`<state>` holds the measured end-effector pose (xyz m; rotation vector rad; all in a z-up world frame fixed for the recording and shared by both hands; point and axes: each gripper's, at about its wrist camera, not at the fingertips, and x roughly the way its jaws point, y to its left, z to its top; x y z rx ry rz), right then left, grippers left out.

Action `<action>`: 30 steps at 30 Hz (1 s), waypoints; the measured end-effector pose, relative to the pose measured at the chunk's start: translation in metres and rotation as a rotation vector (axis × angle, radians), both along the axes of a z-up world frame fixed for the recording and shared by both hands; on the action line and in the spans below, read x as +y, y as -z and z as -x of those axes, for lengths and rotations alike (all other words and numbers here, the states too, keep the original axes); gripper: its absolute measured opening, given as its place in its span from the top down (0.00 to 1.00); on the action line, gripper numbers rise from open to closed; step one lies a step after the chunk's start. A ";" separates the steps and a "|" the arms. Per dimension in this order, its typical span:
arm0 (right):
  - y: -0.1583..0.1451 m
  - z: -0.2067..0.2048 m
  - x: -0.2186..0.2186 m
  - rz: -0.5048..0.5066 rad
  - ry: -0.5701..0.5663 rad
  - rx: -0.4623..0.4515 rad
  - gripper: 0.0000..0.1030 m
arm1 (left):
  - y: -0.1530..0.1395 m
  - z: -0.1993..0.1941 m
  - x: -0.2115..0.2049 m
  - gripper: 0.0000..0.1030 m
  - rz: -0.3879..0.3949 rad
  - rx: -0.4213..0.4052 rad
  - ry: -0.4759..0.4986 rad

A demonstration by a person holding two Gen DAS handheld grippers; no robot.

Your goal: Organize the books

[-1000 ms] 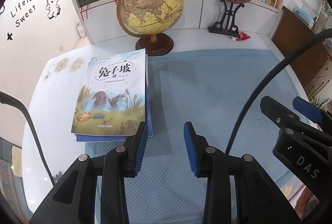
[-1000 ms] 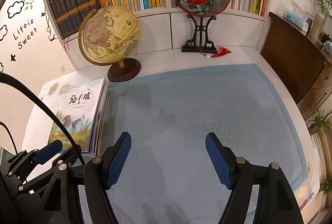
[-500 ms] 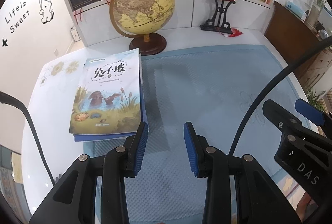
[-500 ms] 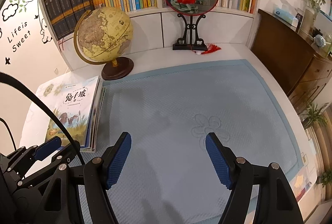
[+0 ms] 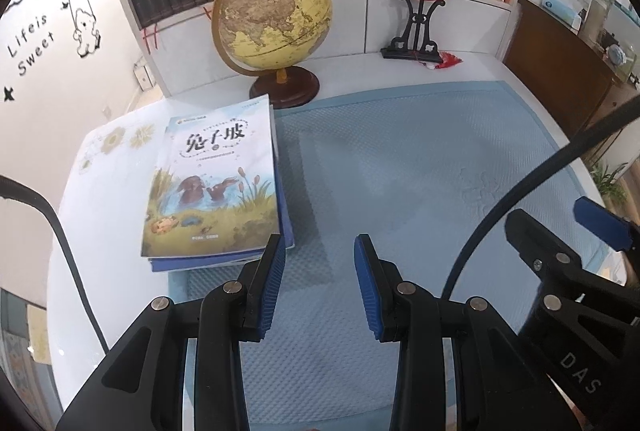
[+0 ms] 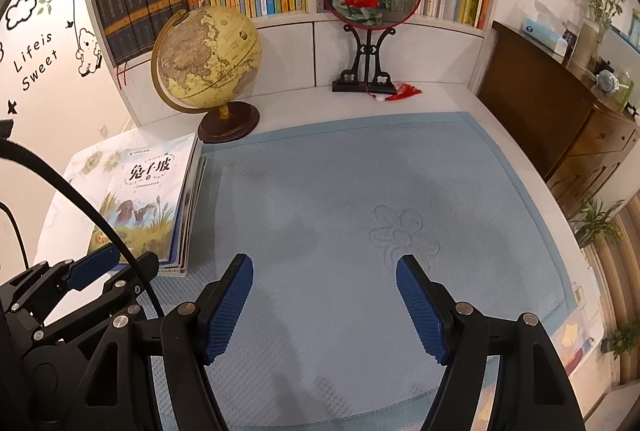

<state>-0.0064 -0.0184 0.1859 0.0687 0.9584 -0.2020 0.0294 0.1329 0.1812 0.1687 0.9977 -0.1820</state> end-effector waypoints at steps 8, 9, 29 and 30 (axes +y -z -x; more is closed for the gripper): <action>0.009 0.015 -0.004 -0.001 0.022 0.024 0.30 | 0.012 0.013 -0.003 0.68 -0.033 -0.003 -0.002; 0.011 0.016 -0.006 -0.005 0.021 0.028 0.30 | 0.013 0.014 -0.003 0.68 -0.036 0.003 -0.006; 0.046 0.023 -0.056 -0.043 -0.182 0.101 0.30 | 0.025 0.043 -0.045 0.68 -0.129 -0.060 -0.231; 0.048 0.024 -0.057 -0.035 -0.194 0.102 0.30 | 0.027 0.044 -0.044 0.68 -0.125 -0.051 -0.247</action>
